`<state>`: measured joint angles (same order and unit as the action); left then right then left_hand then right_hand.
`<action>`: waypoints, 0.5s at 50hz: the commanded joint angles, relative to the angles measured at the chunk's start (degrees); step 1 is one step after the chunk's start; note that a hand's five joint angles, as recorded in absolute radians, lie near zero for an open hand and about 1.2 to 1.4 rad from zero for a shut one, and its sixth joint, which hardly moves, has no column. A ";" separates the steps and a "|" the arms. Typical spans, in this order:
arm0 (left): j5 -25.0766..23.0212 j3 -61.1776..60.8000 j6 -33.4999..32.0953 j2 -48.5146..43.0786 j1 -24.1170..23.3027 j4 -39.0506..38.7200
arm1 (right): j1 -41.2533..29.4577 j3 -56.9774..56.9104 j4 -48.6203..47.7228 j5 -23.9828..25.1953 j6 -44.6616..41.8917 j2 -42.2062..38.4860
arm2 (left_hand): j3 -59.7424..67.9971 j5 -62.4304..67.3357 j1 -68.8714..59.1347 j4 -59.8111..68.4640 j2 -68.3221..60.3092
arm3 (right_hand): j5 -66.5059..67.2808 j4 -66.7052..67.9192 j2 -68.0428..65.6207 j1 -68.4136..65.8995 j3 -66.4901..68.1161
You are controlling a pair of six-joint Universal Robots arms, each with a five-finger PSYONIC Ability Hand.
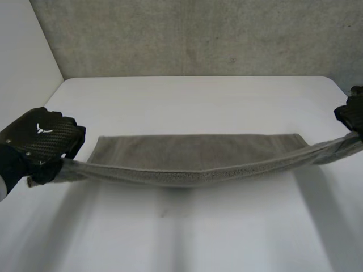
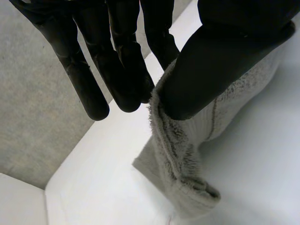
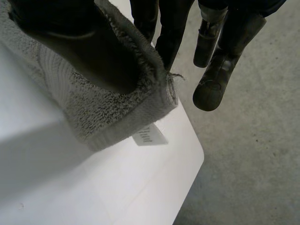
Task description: Fold the towel.
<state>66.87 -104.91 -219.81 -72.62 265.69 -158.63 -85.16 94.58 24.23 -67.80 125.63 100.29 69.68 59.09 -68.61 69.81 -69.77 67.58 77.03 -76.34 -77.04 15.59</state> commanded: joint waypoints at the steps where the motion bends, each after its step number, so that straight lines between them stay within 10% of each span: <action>1: 0.10 -1.00 -4.23 0.90 -0.08 2.01 | 1.49 -0.81 4.68 2.49 -0.38 1.32 | 10.32 10.91 -11.39 10.19 -10.23 | 2.42 2.97 -3.66 -2.96 64.41; 17: 0.28 0.58 -3.52 -20.28 -2.98 -9.33 | 1.58 1.74 -0.59 1.53 -5.57 -14.86 | 10.32 10.91 -11.39 10.19 -10.23 | 2.42 2.97 -3.66 -2.96 64.41; 25: 8.09 12.69 -3.26 -38.62 -7.81 -14.60 | -1.58 -4.22 -8.31 -2.86 -2.68 -27.49 | 10.32 10.91 -11.39 10.19 -10.23 | 2.42 2.97 -3.66 -2.96 64.41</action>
<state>69.43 -100.86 -223.22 -99.37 261.13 -170.48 -84.12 95.02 20.97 -67.19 120.36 81.00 69.71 59.10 -68.61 69.85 -69.76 67.58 77.03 -76.34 -77.04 15.59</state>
